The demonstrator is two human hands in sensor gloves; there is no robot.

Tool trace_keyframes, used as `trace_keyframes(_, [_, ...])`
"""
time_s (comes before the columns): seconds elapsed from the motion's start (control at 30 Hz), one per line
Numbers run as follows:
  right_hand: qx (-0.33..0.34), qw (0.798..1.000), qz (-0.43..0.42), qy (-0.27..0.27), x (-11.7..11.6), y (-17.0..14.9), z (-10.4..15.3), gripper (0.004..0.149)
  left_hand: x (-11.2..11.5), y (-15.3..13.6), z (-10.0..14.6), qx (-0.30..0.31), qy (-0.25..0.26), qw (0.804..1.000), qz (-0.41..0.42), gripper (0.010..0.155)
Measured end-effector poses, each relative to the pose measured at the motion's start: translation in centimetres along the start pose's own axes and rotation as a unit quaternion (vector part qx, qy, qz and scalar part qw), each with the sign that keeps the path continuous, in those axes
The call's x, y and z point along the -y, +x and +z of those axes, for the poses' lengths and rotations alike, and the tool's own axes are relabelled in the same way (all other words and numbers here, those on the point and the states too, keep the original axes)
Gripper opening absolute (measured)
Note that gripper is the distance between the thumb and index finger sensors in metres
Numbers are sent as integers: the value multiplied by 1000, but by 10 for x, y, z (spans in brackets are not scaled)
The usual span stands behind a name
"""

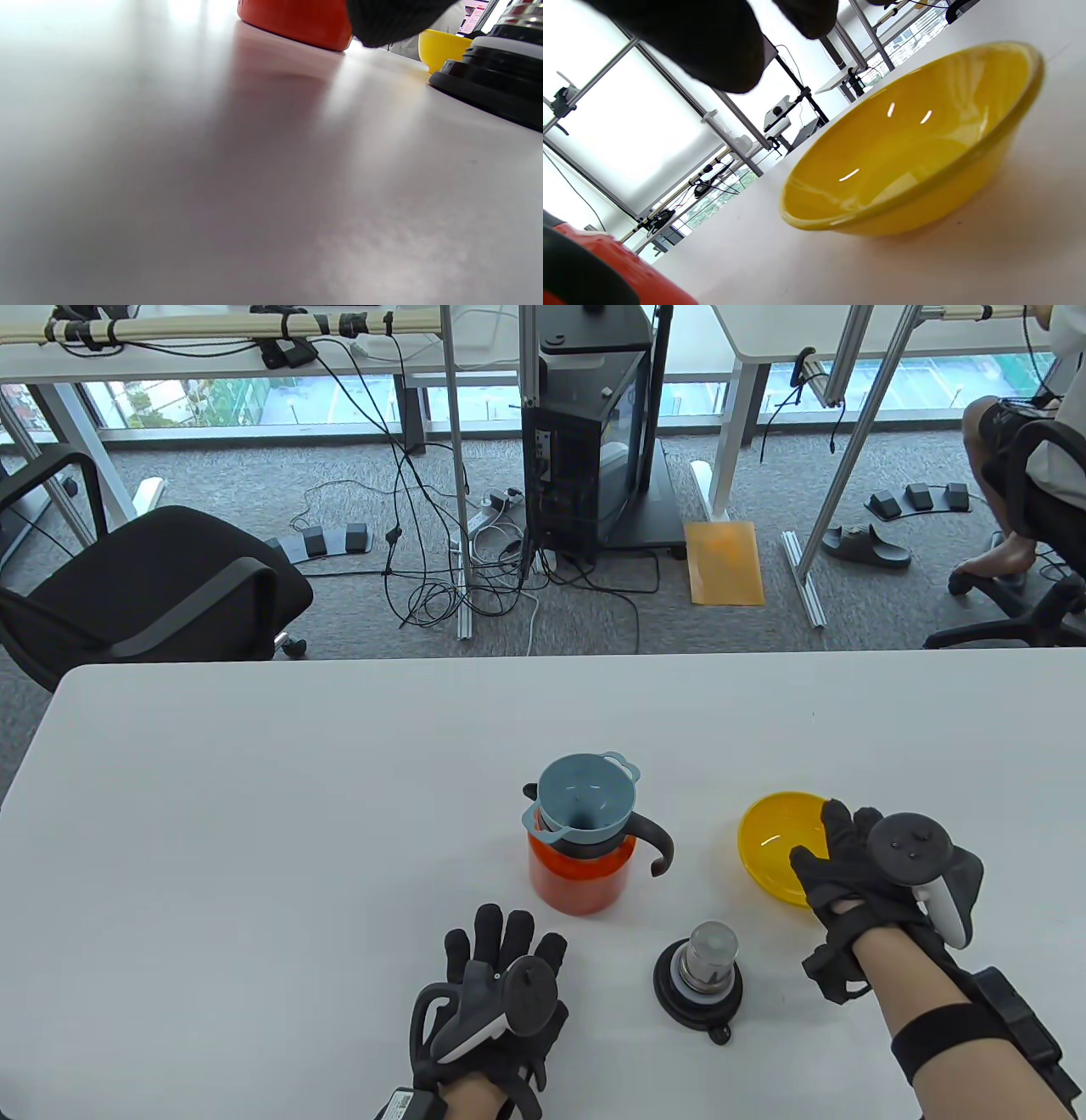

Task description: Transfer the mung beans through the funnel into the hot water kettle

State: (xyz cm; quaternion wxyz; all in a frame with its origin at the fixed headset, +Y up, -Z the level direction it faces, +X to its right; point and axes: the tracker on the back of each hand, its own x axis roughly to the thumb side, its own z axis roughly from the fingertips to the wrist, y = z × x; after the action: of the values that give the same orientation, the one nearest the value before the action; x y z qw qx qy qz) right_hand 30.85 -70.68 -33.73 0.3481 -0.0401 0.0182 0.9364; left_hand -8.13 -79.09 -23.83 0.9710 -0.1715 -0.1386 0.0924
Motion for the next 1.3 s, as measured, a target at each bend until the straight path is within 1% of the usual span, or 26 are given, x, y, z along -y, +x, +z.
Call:
trace_keyframes(0.17, [55,998,16,22,2,50,-4,81,0,0,0,2,1,1000,3,78])
trace_keyframes(0.27, [94,995,18,36,-2,83,-4,81,0,0,0,4,3,1000,5,78])
trace_keyframes(0.33, [116,992,22,45,-8,101,-2,81,0,0,0,5,3,1000,5,78])
trace_keyframes(0.4, [147,987,24,66,-18,124,0,80,1,0,0,7,3,1000,7,78])
trace_keyframes(0.53, [191,976,37,93,-37,153,5,80,1,-1,0,8,2,1000,10,78])
trace_keyframes(0.63, [226,967,62,99,-51,170,8,77,1,-1,0,9,2,1000,12,78])
trace_keyframes(0.8, [252,959,90,89,-70,188,8,71,1,-1,1,11,3,1000,15,78])
trace_keyframes(0.9, [246,959,97,97,-78,192,5,63,1,-1,1,12,2,1000,15,78])
trace_keyframes(0.93, [239,960,100,106,-83,193,3,57,1,-1,1,12,2,1000,16,78])
trace_keyframes(1.0, [238,961,95,103,-87,194,2,52,1,-1,1,12,2,1000,18,78])
trace_keyframes(1.13, [255,959,78,92,-90,196,0,41,0,-2,1,16,5,1000,25,77])
trace_keyframes(1.2, [260,960,68,77,-86,198,1,41,-1,-2,1,16,6,999,28,77])
trace_keyframes(1.23, [262,960,63,78,-85,199,2,41,-1,-3,1,16,7,999,28,78])
trace_keyframes(1.3, [267,960,48,73,-76,202,4,41,-1,-3,1,16,8,999,29,77])
